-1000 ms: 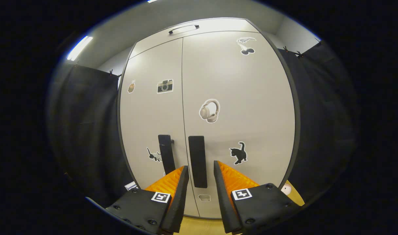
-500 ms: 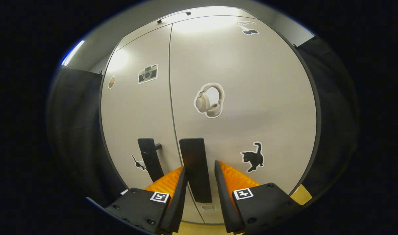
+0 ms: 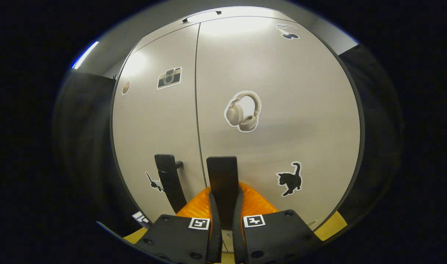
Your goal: Open the right door of the double-door shoe cabinet with the right hand, and open the left door with the left hand.
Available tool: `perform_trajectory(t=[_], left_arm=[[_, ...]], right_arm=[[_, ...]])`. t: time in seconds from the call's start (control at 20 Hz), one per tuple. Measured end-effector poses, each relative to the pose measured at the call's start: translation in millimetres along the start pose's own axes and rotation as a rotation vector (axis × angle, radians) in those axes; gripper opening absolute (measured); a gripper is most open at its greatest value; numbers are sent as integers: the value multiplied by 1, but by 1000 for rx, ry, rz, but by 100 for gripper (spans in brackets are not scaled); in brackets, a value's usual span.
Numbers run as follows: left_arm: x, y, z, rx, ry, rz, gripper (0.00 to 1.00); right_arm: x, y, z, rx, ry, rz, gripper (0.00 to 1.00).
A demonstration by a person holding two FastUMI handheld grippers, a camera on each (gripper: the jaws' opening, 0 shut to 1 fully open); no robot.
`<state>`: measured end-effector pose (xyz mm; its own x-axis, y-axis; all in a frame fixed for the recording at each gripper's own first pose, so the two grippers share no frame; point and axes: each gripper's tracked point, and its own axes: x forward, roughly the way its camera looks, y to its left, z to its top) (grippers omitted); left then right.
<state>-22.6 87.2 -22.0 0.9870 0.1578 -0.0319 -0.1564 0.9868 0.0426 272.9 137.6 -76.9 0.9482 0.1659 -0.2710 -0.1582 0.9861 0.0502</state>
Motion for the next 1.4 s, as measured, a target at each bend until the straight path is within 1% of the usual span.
perform_trajectory(t=[0.1, 0.2, 0.3, 0.4, 0.45, 0.5, 0.7, 0.8, 0.85, 0.9, 0.95, 1.1, 1.15, 1.2, 1.25, 1.3, 1.35, 1.4], left_arm=[[-1, -7, 0, 18, 2, -5, 94], [0, -16, 2, 31, 2, -4, 94], [-3, -32, 3, 28, 5, -23, 94], [-8, -50, 5, 21, 7, -45, 95], [-10, -56, 7, 20, 3, -48, 91], [-12, -63, 8, 21, 0, -47, 95], [-19, -88, 8, 25, -1, -52, 94], [-22, -99, 7, 22, -4, -50, 94], [-23, -105, 7, 19, -6, -52, 91], [-21, -112, 7, 15, -6, -58, 91], [-18, -121, 6, 12, -5, -72, 94], [-14, -146, 5, -2, -7, -111, 94], [-13, -154, 3, -9, -6, -123, 94], [-11, -161, 0, -16, -3, -137, 95], [-9, -169, -3, -23, 6, -152, 92], [-8, -174, -7, -30, 14, -166, 94], [-5, -179, -9, -36, 22, -176, 95], [-5, -183, -12, -39, 27, -178, 95]], right_arm=[[-15, 2, -2, -21, 12, 37, 20], [-38, -1, -2, -11, 24, 85, 20], [-64, -4, -3, -2, 32, 122, 20], [-89, -13, -5, -43, 23, 137, 20], [-105, -19, -5, -59, 21, 144, 21], [-118, -26, -5, -62, 24, 153, 21], [-163, -58, 0, -27, 23, 182, 20], [-181, -79, 3, -3, 15, 169, 20], [-191, -94, 4, -7, 6, 150, 20], [-200, -110, 5, -21, -1, 121, 20], [-208, -127, 6, -41, -9, 94, 20], [-226, -175, 16, -54, -16, 9, 18], [-226, -193, 18, -54, -31, -28, 10], [-229, -212, 17, -63, -34, -67, 10], [-234, -223, 18, -53, -42, -78, 9], [-239, -218, 19, -15, -39, -20, 9], [-240, -210, 15, 0, -27, 13, 9], [-238, -214, 16, -29, -36, 6, 9]])
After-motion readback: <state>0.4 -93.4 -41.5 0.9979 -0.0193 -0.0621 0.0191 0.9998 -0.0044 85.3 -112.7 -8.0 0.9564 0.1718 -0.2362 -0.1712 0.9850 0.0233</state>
